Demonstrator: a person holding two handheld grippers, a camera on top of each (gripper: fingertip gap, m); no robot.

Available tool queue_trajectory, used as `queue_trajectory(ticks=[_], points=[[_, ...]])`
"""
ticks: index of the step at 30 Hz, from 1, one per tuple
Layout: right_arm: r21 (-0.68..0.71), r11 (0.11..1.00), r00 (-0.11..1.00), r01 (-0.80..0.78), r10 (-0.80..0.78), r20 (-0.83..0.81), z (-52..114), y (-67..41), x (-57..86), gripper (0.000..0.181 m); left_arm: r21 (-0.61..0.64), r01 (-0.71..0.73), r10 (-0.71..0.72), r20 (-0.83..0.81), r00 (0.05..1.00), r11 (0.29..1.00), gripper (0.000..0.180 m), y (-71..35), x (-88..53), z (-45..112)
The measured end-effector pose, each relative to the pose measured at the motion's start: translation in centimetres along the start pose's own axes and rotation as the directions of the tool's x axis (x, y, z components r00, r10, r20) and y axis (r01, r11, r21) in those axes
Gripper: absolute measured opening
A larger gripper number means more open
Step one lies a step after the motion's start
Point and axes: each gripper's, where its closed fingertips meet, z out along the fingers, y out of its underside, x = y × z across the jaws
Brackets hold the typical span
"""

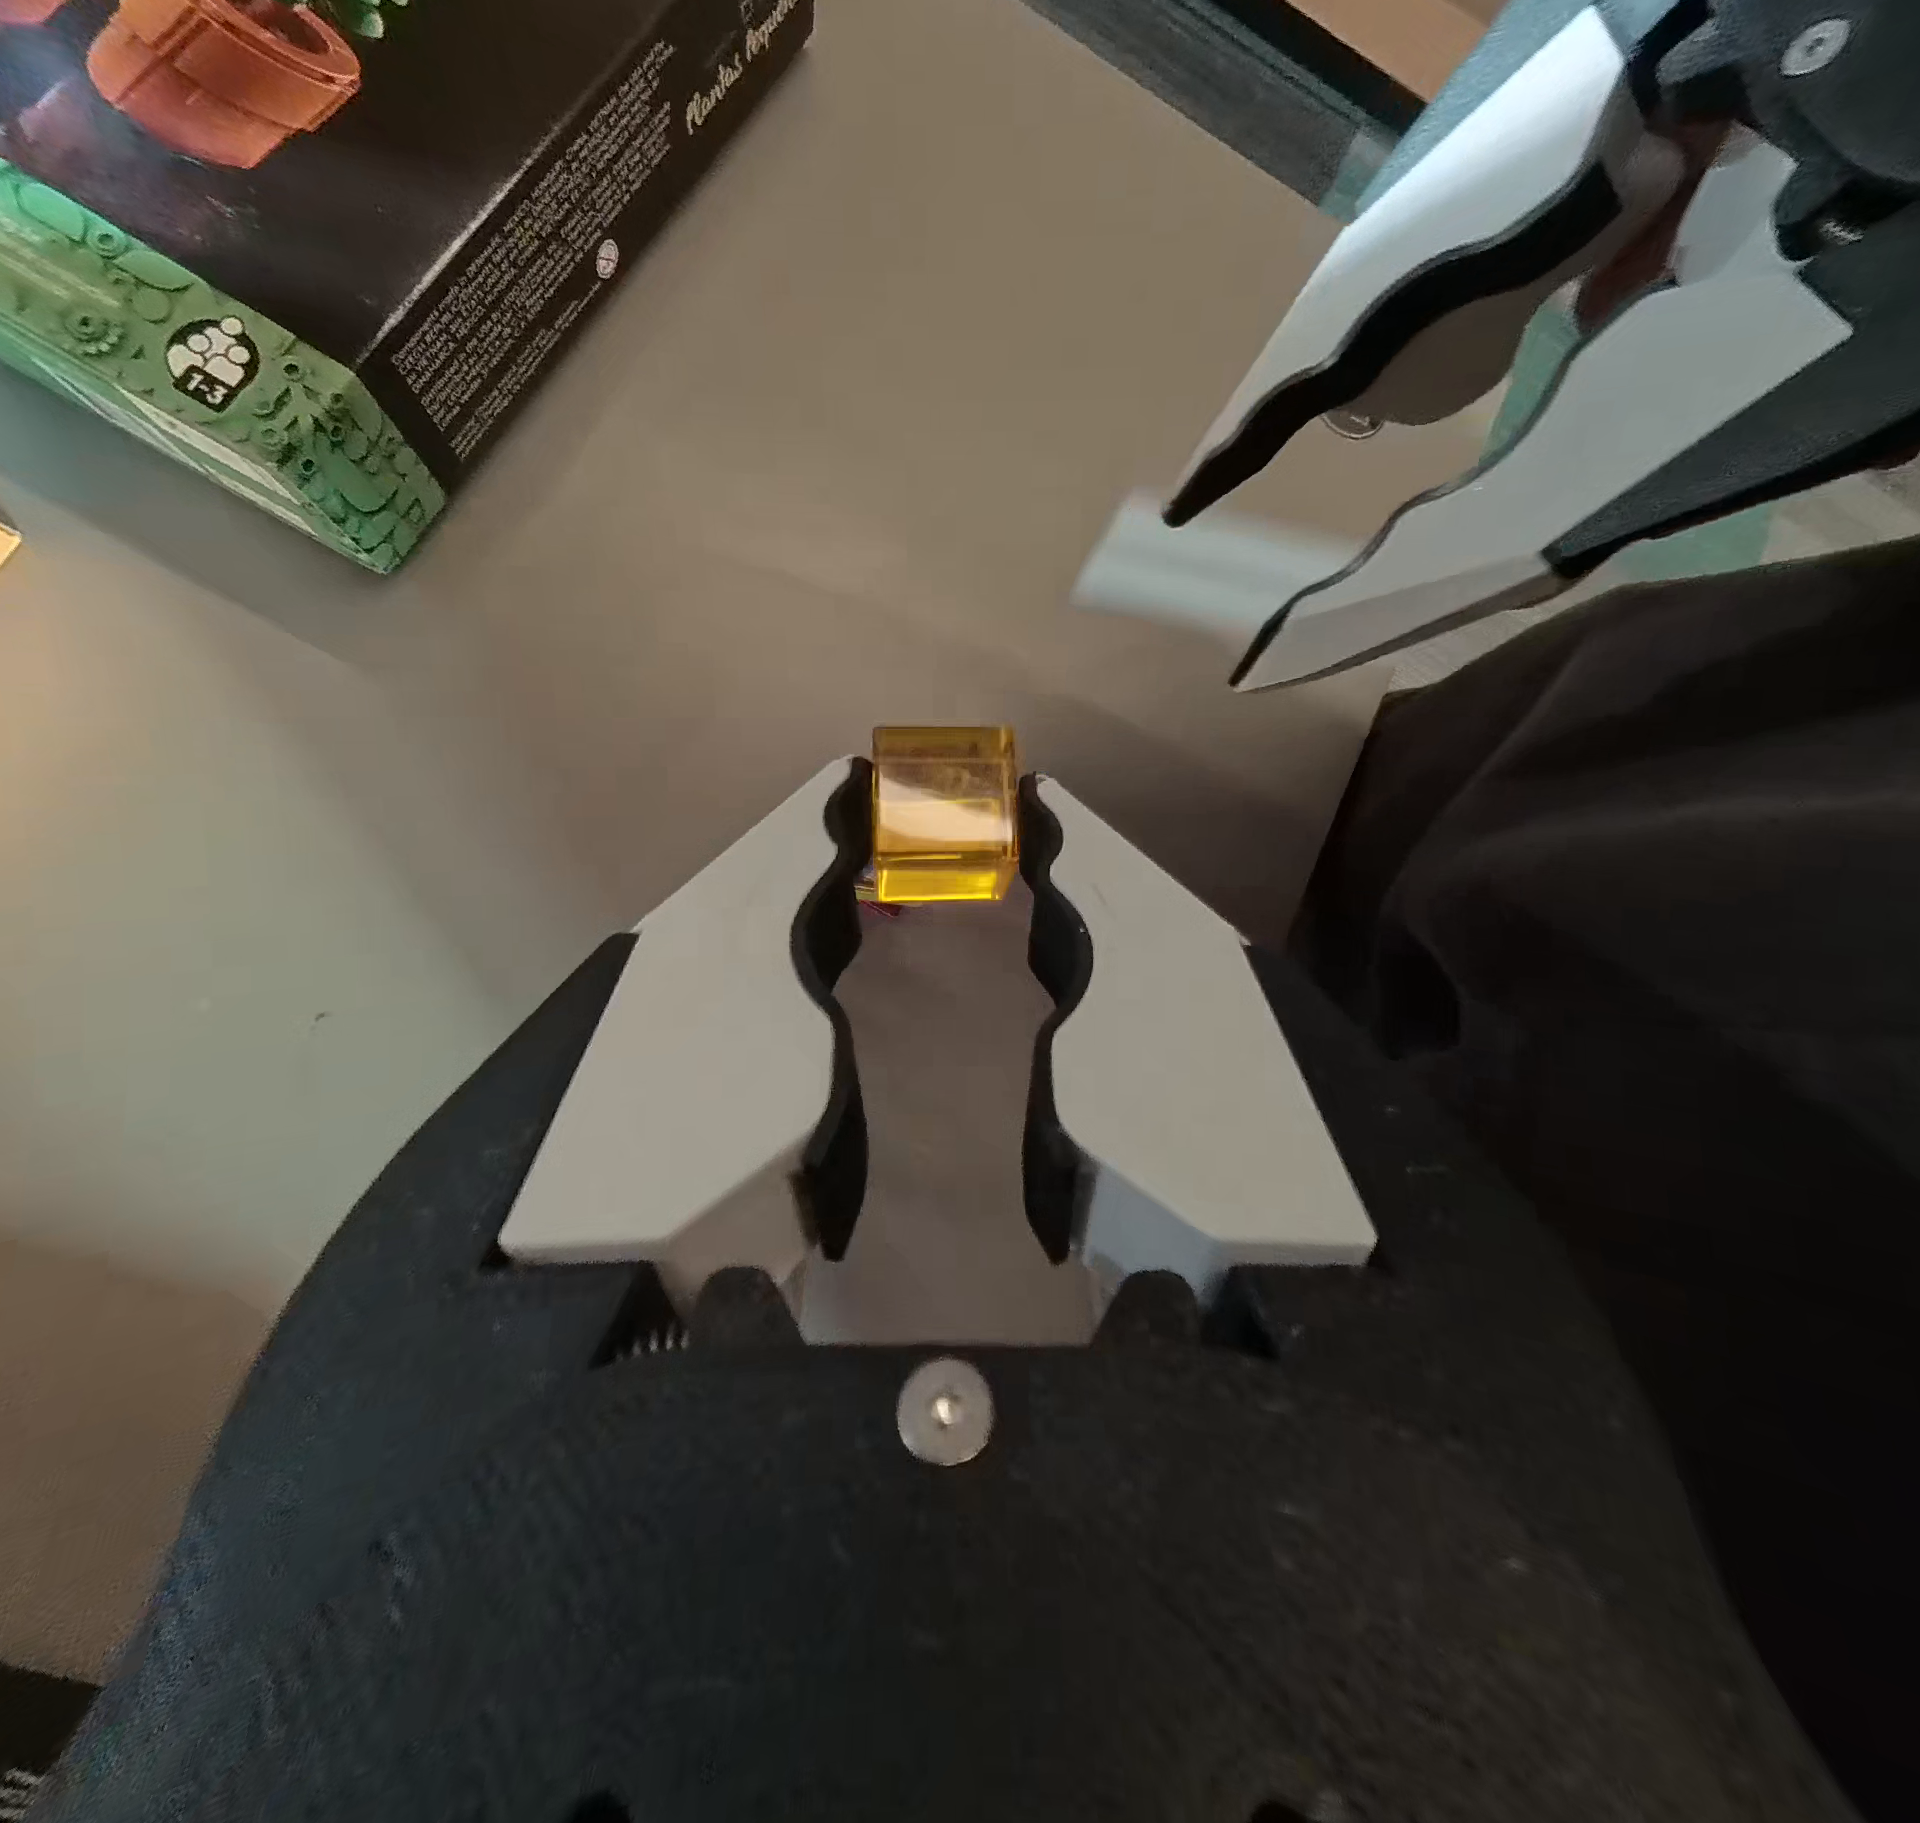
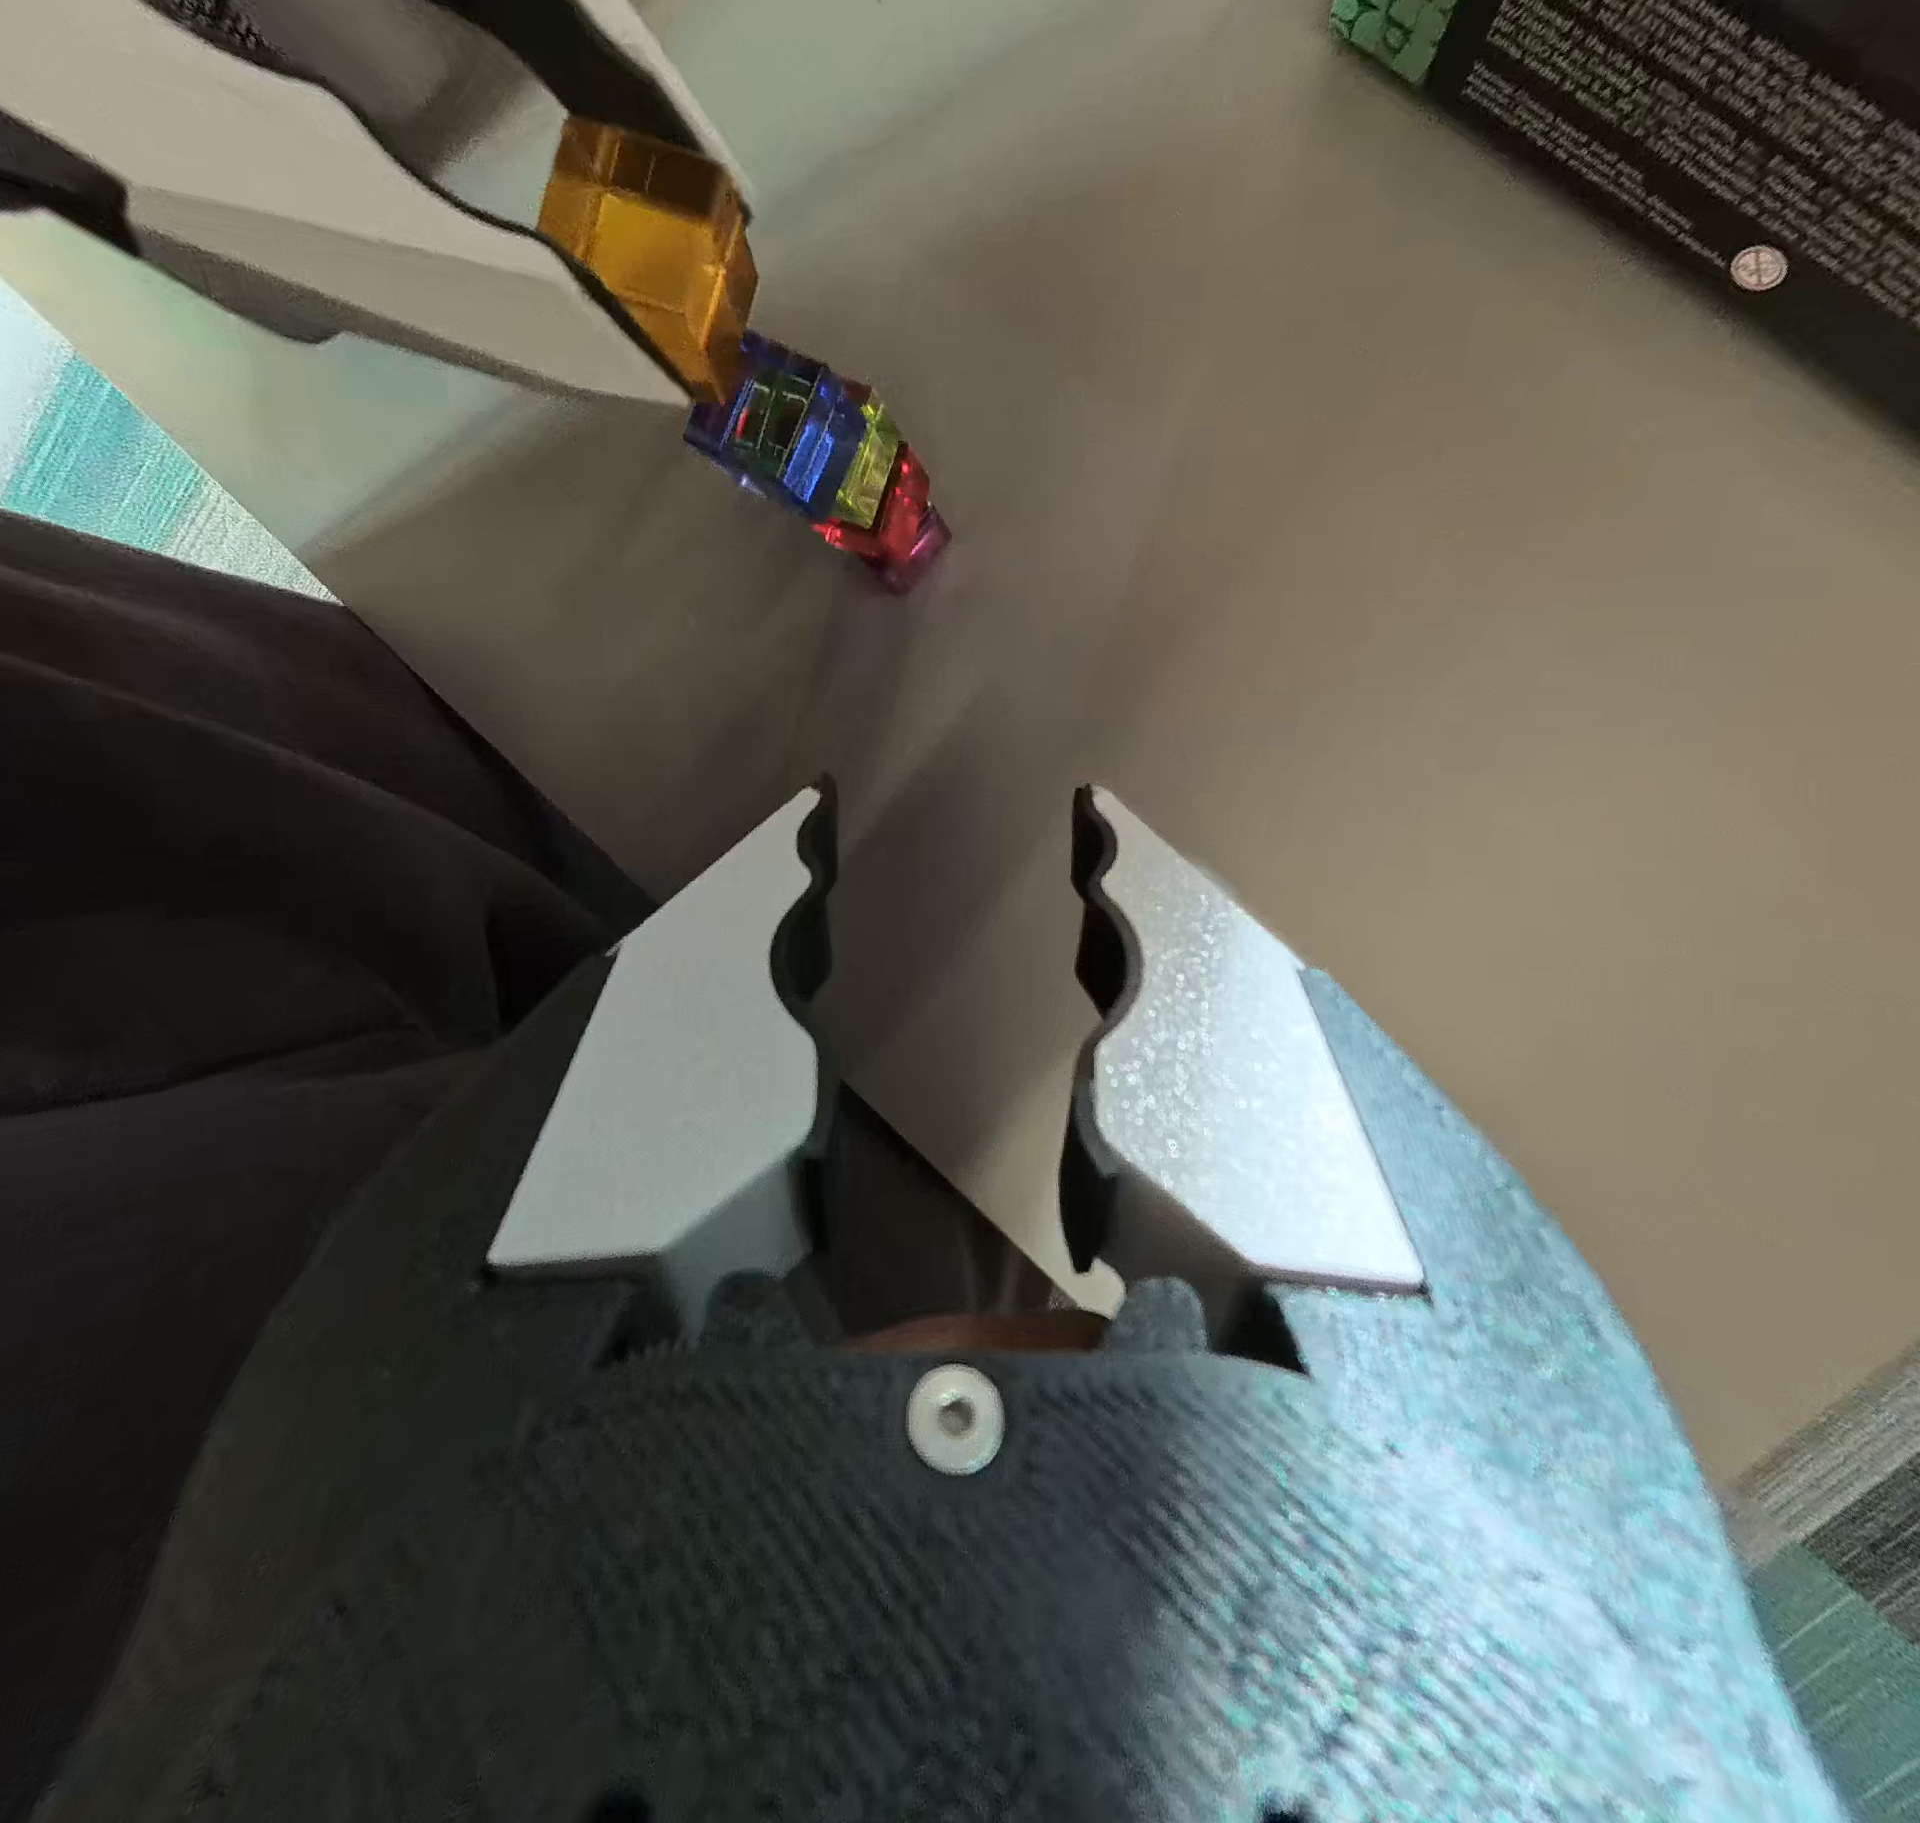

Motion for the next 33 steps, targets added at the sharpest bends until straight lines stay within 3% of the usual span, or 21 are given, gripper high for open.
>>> queue_trajectory(ticks=[14, 16, 18, 20, 22, 23, 24, 25, 29, 33], points=[[0.028, 0.999, 0.998, -0.044, 0.045, -0.033, -1.0, 1.0, 0.3, 0.044, 0.012, -0.040, 0.041, -0.019, 0.999, 0.999, 0.025, -1.2, 0.4, 0.6], [0.049, 0.998, 0.999, -0.036, 0.037, -0.016, -1.2, 0.4, 0.0, 0.047, 0.044, -0.001, 0.002, -0.027, 1.000, 0.999, 0.025, -1.9, 0.5, -0.1], [0.101, 0.995, 0.999, -0.027, 0.024, 0.028, -1.8, -1.1, -0.8, 0.057, 0.088, 0.133, -0.125, -0.091, 0.988, 0.987, 0.025, -2.9, 0.8, -0.7], [0.168, 0.986, 1.000, 0.015, -0.017, 0.013, -2.7, -3.3, -1.1, 0.073, 0.126, 0.438, -0.395, -0.267, 0.879, 0.890, 0.026, -4.4, 0.9, -1.6], [0.232, 0.965, 0.992, 0.120, -0.107, -0.066, -3.9, -5.6, -1.0, 0.077, 0.117, 0.754, -0.636, -0.464, 0.617, 0.646, 0.026, -6.1, -0.2, -2.8], [0.256, 0.950, 0.982, 0.180, -0.159, -0.102, -4.4, -6.7, -1.1, 0.075, 0.096, 0.837, -0.682, -0.533, 0.501, 0.539, 0.025, -6.6, -0.9, -3.3], [0.281, 0.931, 0.970, 0.234, -0.204, -0.130, -4.9, -7.8, -1.5, 0.069, 0.076, 0.875, -0.698, -0.572, 0.431, 0.478, 0.025, -6.8, -1.3, -3.7], [0.307, 0.911, 0.960, 0.275, -0.242, -0.143, -5.4, -8.9, -2.0, 0.060, 0.066, 0.891, -0.701, -0.592, 0.397, 0.450, 0.025, -6.9, -1.6, -4.0], [0.379, 0.858, 0.938, 0.346, -0.325, -0.120, -6.2, -11.9, -4.2, 0.053, -0.030, 0.923, -0.683, -0.681, 0.263, 0.385, 0.026, -7.6, -0.9, -4.9], [0.357, 0.835, 0.907, 0.419, -0.405, -0.116, -5.4, -12.3, -5.1, 0.048, -0.110, 0.904, -0.668, -0.711, 0.219, 0.413, 0.026, -7.8, 0.7, -5.1]])
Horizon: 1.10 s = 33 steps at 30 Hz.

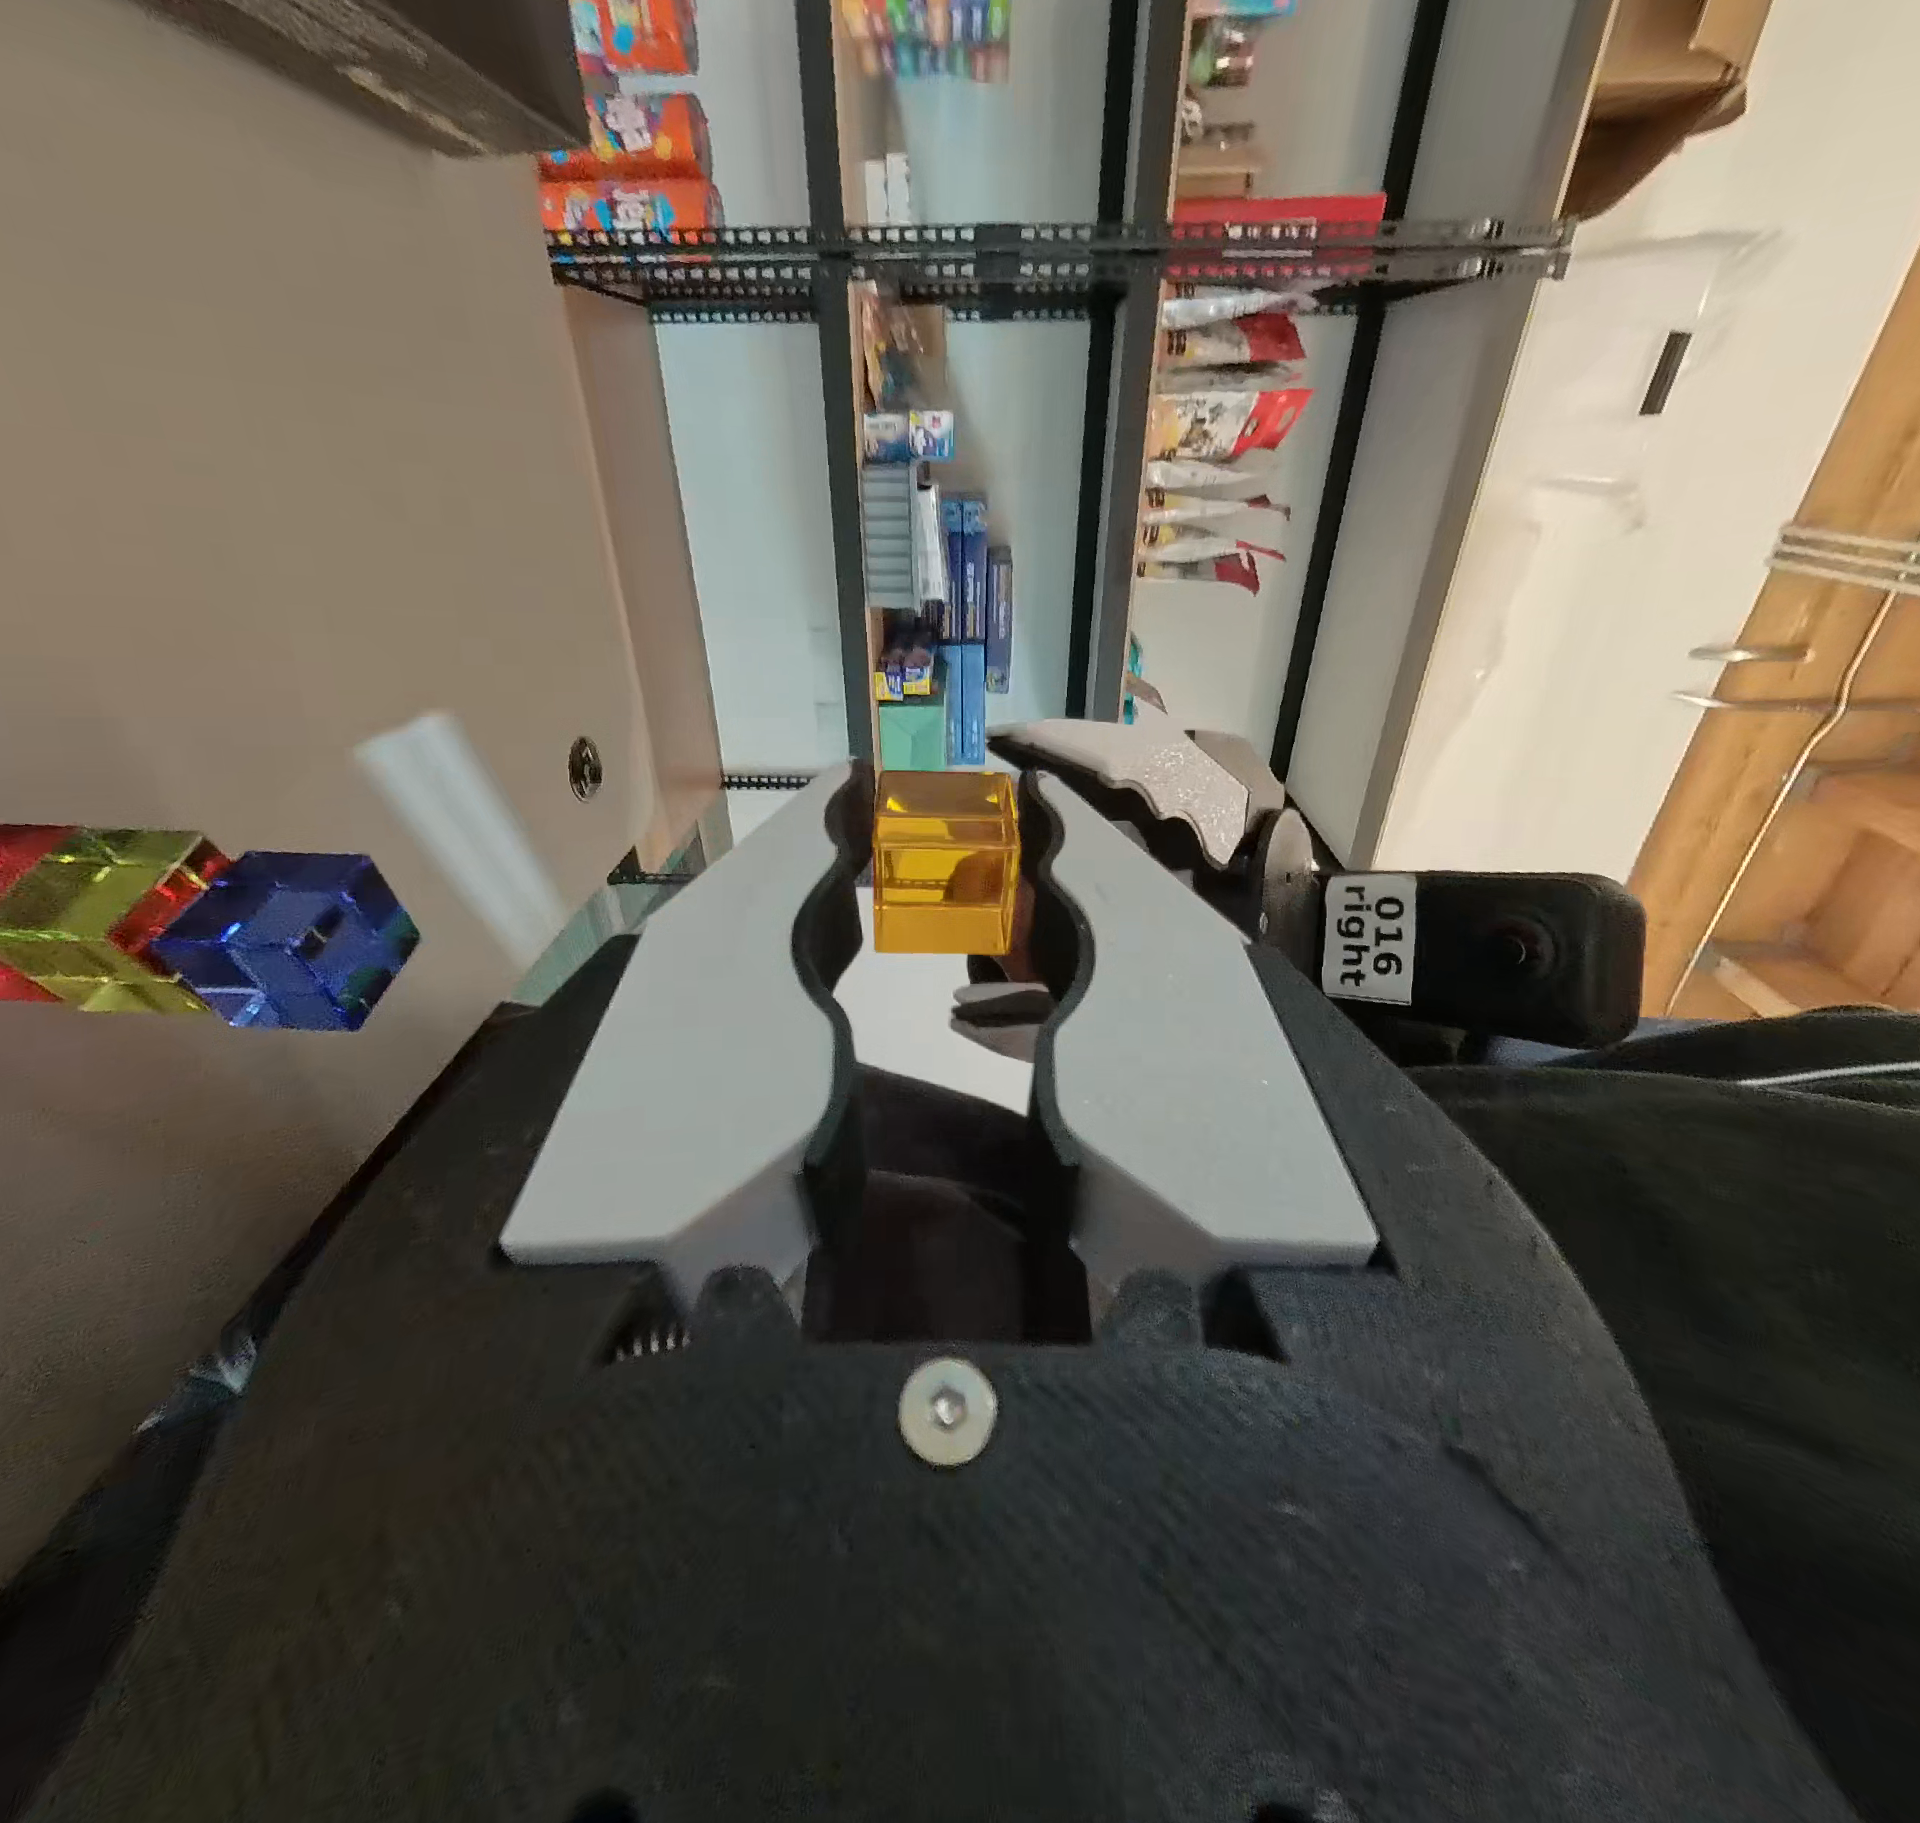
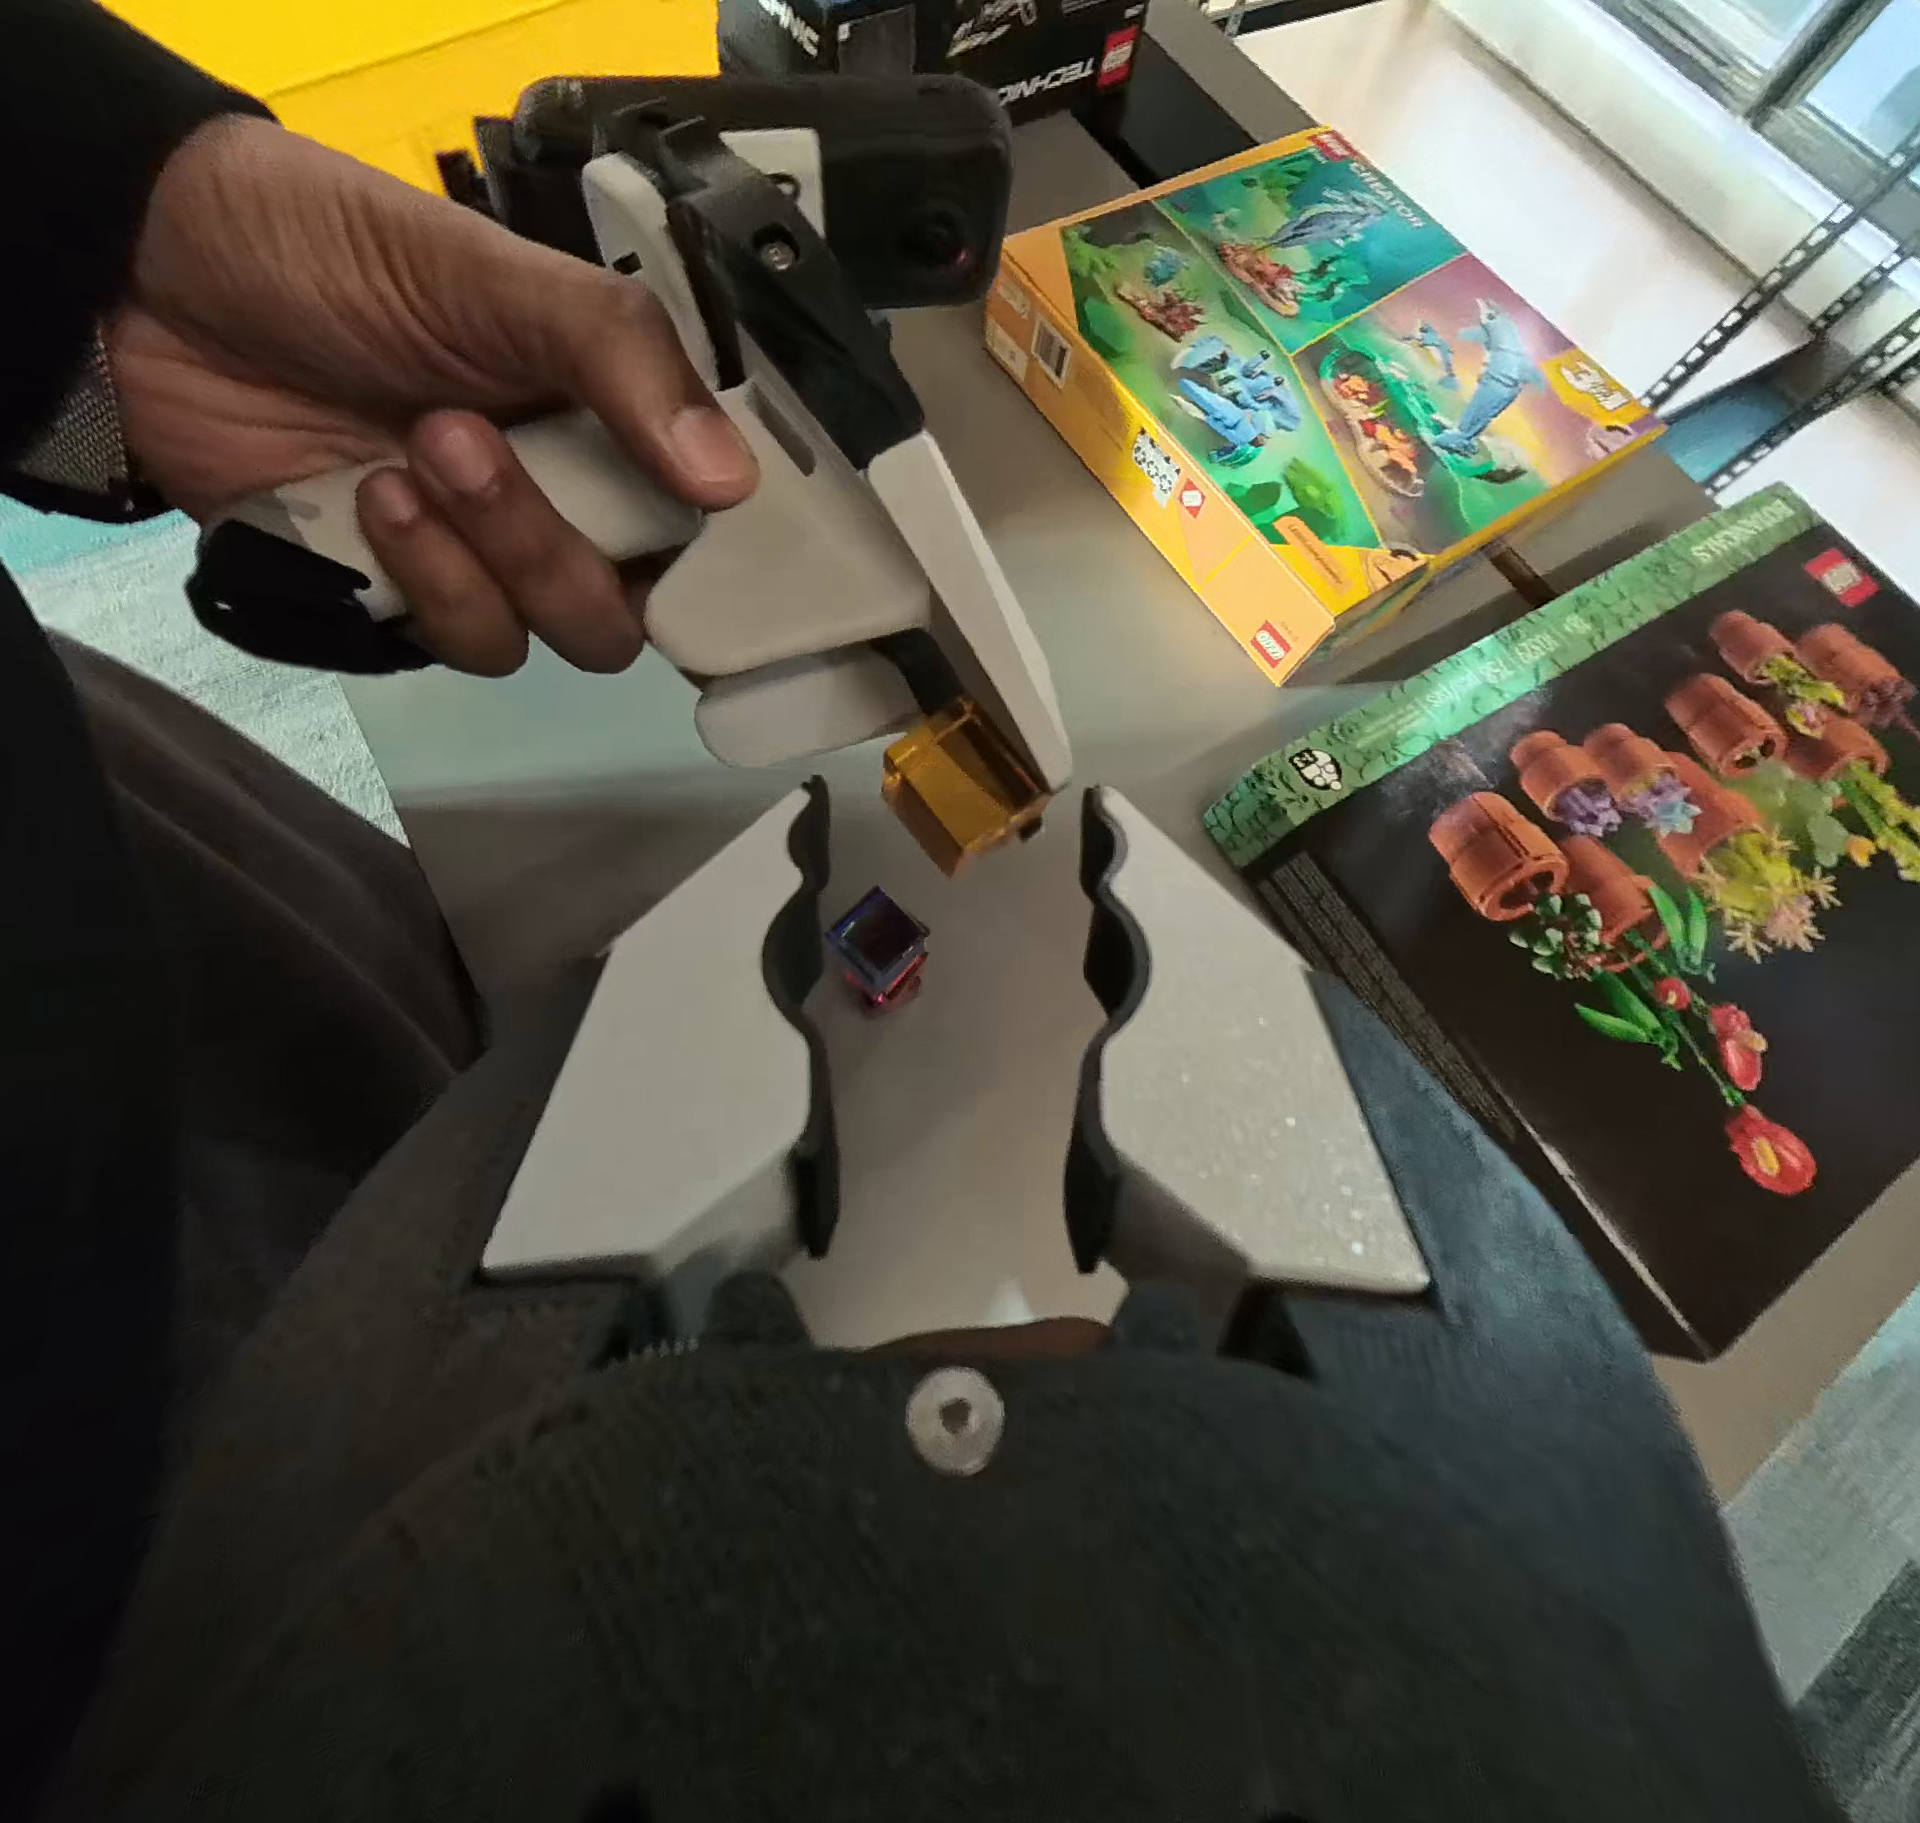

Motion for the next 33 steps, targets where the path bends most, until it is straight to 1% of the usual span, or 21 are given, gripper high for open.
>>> queue_trajectory(ticks=[2, 5, 13, 14, 19, 22, 25, 29, 33], points=[[-0.013, 1.000, 1.000, 0.018, -0.018, 0.013, 0.3, 0.2, -0.2, 0.043, -0.012, 0.007, -0.007, -0.014, 1.000, 1.000, 0.026, 0.4, 0.3, 0.2], [-0.009, 1.000, 1.000, 0.001, -0.001, 0.014, 0.4, 0.1, 0.0, 0.034, -0.011, 0.016, -0.016, -0.025, 1.000, 1.000, 0.026, 0.5, 0.4, 0.0], [-0.009, 1.000, 0.998, -0.024, 0.024, 0.050, 0.6, -0.2, -0.7, 0.032, -0.015, 0.027, -0.028, -0.046, 0.999, 1.000, 0.026, 0.8, 0.5, -0.7], [-0.010, 1.000, 0.998, -0.030, 0.030, 0.051, 0.6, -0.2, -0.7, 0.032, -0.006, 0.025, -0.025, -0.036, 0.999, 1.000, 0.026, 0.7, 0.4, -0.8], [-0.026, 0.997, 0.996, -0.075, 0.076, 0.037, 0.6, 0.6, -0.5, 0.031, 0.066, 0.017, -0.017, -0.001, 1.000, 0.998, 0.043, -0.1, -0.4, -1.6], [-0.077, 0.991, 0.994, -0.106, 0.108, 0.014, 1.0, 2.6, -0.3, 0.031, 0.123, -0.004, -0.003, 0.057, 0.998, 0.992, 0.044, -1.0, -1.4, -2.9], [-0.124, 0.986, 0.994, -0.109, 0.111, 0.009, 1.9, 4.9, -0.6, 0.031, 0.152, -0.013, -0.004, 0.104, 0.995, 0.988, 0.044, -1.3, -2.4, -4.1], [-0.140, 0.987, 0.995, -0.081, 0.089, 0.046, 3.5, 5.9, -1.8, 0.031, 0.170, 0.001, -0.025, 0.139, 0.990, 0.986, 0.044, -0.9, -3.4, -5.2], [-0.152, 0.988, 0.997, -0.042, 0.052, 0.064, 5.0, 6.7, -2.5, 0.032, 0.186, 0.020, -0.046, 0.137, 0.989, 0.982, 0.045, -0.3, -3.6, -5.8]])
